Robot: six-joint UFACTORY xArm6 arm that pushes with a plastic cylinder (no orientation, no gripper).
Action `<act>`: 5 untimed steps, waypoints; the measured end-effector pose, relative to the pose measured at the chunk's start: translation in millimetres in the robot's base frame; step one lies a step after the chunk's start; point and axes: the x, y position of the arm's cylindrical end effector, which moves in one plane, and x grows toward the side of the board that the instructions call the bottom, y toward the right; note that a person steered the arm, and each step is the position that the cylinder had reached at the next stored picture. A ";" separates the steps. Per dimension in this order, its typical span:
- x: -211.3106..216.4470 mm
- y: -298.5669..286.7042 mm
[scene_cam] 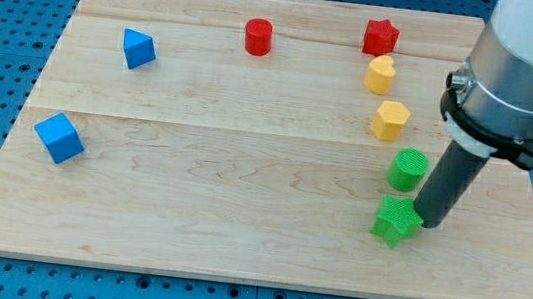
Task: Slightly push the green circle to the left side of the board
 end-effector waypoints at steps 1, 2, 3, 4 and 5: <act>2.7 0.4; -19.1 44.6; -42.9 40.6; -55.1 -11.6; -51.9 -0.9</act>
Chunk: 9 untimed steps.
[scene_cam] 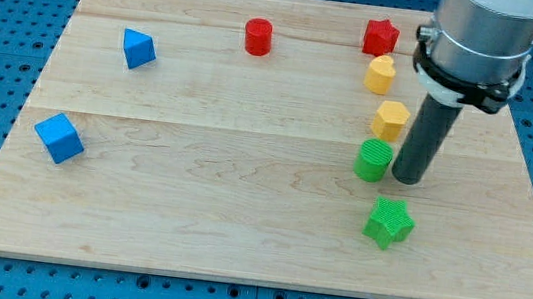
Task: Slightly push the green circle to the left side of the board
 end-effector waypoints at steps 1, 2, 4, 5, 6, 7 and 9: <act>-8.0 55.8; 85.2 108.1; 133.4 -60.2; 127.9 -185.4; 95.3 -228.4; 61.3 -239.2; -56.6 -242.7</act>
